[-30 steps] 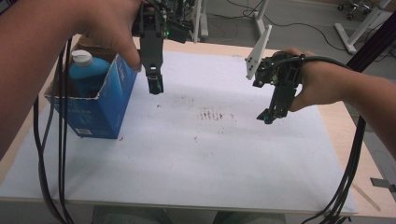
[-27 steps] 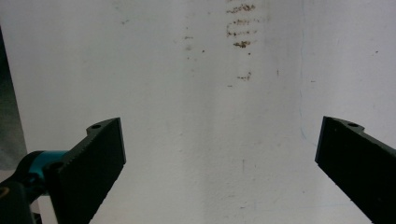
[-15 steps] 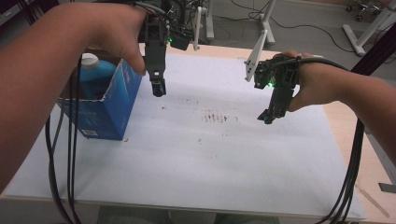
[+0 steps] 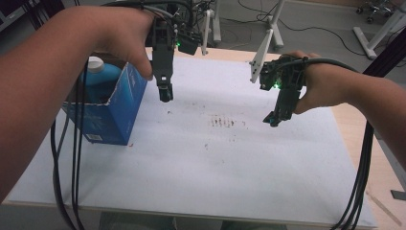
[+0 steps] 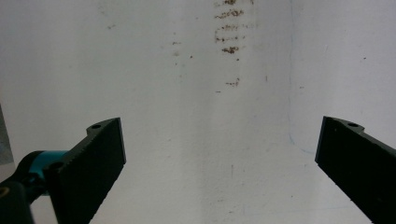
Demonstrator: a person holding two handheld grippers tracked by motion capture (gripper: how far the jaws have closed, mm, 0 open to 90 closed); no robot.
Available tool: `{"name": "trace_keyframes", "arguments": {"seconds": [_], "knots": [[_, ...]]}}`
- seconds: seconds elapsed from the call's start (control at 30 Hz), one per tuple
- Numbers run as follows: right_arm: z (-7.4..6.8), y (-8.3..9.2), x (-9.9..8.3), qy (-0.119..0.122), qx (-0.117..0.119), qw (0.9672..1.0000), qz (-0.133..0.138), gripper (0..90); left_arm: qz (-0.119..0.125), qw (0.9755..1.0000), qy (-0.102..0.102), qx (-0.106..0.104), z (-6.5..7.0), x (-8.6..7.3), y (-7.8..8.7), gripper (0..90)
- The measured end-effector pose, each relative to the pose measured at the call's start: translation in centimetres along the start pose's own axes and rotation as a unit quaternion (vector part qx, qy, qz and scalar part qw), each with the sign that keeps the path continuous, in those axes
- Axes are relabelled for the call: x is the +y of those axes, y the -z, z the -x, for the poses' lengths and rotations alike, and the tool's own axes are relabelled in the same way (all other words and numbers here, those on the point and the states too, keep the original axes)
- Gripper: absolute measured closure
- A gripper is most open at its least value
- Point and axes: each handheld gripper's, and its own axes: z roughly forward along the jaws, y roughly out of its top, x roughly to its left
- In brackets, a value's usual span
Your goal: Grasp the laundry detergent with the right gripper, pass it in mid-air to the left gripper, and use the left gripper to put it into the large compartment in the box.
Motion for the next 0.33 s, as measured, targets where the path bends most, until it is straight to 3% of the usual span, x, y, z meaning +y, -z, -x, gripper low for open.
{"name": "trace_keyframes", "arguments": {"seconds": [0.2, 0.33], "knots": [[-0.14, 0.3, -0.14, -0.001, -0.008, 1.0, 0.004, 0.7, 0.0, 1.0, 0.002, 0.004, 0.16, 0.2, -0.06, 1.6], [-0.53, 0.9, -0.42, -0.014, -0.017, 0.9993, 0.03, 0.7, 0.004, 1.0, 0.001, 0.005, 0.53, 0.14, -0.04, 1.7]]}}
